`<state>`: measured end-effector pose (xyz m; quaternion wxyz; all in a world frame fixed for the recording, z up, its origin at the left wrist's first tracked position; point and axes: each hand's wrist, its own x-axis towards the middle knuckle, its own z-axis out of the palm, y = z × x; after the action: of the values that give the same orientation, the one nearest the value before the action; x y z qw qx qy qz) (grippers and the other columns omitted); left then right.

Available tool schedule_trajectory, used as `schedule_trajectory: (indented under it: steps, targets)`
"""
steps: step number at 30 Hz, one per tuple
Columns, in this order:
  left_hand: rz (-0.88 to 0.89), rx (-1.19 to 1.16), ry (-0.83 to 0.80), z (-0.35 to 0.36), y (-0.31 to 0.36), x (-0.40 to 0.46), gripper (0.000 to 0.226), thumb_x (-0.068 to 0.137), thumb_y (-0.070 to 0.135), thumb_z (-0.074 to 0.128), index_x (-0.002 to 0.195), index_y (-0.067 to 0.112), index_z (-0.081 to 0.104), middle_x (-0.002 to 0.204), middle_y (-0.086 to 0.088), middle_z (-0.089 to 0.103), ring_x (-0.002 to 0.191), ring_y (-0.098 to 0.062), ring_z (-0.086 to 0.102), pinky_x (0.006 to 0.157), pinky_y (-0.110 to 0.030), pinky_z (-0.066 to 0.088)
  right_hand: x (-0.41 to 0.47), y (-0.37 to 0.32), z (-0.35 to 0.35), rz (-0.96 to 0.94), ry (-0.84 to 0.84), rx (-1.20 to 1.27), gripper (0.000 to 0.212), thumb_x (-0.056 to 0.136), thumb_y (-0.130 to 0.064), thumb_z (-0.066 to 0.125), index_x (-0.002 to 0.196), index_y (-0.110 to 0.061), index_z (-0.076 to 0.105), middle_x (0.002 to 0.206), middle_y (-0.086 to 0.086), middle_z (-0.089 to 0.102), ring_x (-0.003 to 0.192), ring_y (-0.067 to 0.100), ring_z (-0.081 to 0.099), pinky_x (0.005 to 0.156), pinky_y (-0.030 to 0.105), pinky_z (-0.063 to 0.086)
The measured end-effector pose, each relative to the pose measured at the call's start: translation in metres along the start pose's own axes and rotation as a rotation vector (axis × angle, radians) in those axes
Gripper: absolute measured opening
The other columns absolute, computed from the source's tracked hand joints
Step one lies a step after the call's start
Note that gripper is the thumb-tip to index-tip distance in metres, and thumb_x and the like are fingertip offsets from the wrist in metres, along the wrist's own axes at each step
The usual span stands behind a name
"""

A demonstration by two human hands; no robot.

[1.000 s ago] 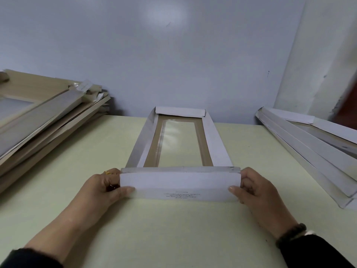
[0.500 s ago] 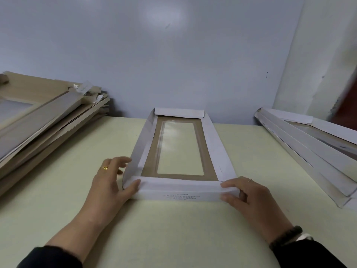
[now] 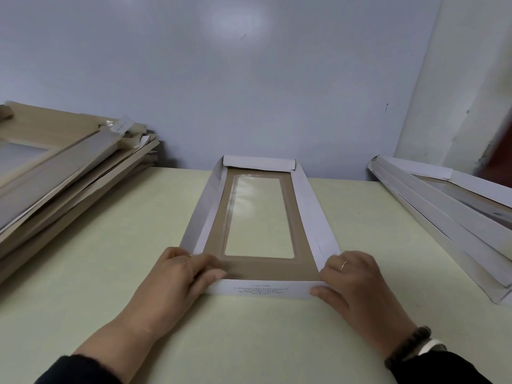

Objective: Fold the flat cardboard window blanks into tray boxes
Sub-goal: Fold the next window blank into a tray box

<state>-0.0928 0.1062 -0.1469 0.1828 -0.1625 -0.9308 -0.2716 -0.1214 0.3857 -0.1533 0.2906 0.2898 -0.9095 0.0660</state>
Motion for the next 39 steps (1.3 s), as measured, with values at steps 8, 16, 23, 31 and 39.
schedule_trajectory:
  steps: [8, 16, 23, 31, 39]
  targets:
    - [0.156, 0.252, -0.106, 0.027, 0.038, 0.009, 0.042, 0.089, 0.056, 0.035, 0.087, 0.023, 0.061, 0.083, 0.004, 0.060, 0.085, -0.016, 0.057, 0.063, -0.023, 0.035, 0.009, -0.027, 0.007, -0.139, 0.011, 0.037, 0.056, 0.097, -0.038, 0.024, 0.056, -0.017, 0.056, 0.053, -0.007, 0.054, 0.048, 0.012, 0.048, 0.050, 0.021, 0.035]
    - [0.190, 0.338, -0.096, 0.022, 0.048, 0.009, 0.018, 0.061, 0.041, 0.069, 0.057, 0.029, 0.055, 0.046, 0.012, 0.036, 0.041, -0.006, 0.046, 0.041, -0.016, 0.014, 0.012, 0.003, 0.004, 0.062, -0.256, 0.549, 0.045, 0.095, -0.043, 0.029, 0.112, -0.022, 0.065, 0.110, -0.027, 0.055, 0.103, 0.010, 0.050, 0.090, 0.017, 0.036]
    - [0.141, 0.355, -0.104, 0.027, 0.046, 0.009, 0.014, 0.068, 0.043, 0.064, 0.062, 0.030, 0.061, 0.049, 0.011, 0.038, 0.047, -0.007, 0.051, 0.042, -0.016, 0.019, 0.013, 0.011, 0.008, -0.044, -0.393, 0.337, 0.068, 0.082, -0.070, 0.026, 0.126, -0.027, 0.056, 0.129, -0.022, 0.049, 0.104, 0.001, 0.041, 0.092, 0.011, 0.032]
    - [0.058, 0.407, -0.129, 0.027, 0.049, 0.010, 0.019, 0.081, 0.046, 0.057, 0.075, 0.029, 0.064, 0.061, 0.011, 0.046, 0.063, -0.005, 0.055, 0.048, -0.019, 0.021, 0.021, 0.010, 0.007, 0.262, -0.419, 0.566, 0.053, 0.088, -0.051, 0.022, 0.107, -0.022, 0.062, 0.114, -0.015, 0.059, 0.105, 0.004, 0.052, 0.094, 0.019, 0.037]
    - [0.055, 0.359, -0.137, 0.025, 0.049, 0.010, 0.020, 0.081, 0.042, 0.062, 0.069, 0.026, 0.058, 0.060, 0.011, 0.038, 0.062, -0.009, 0.053, 0.049, -0.021, 0.023, 0.016, -0.002, 0.004, 0.076, -0.357, 0.318, 0.052, 0.078, -0.073, 0.020, 0.064, -0.024, 0.030, 0.077, -0.006, 0.035, 0.061, 0.005, 0.037, 0.063, 0.024, 0.038]
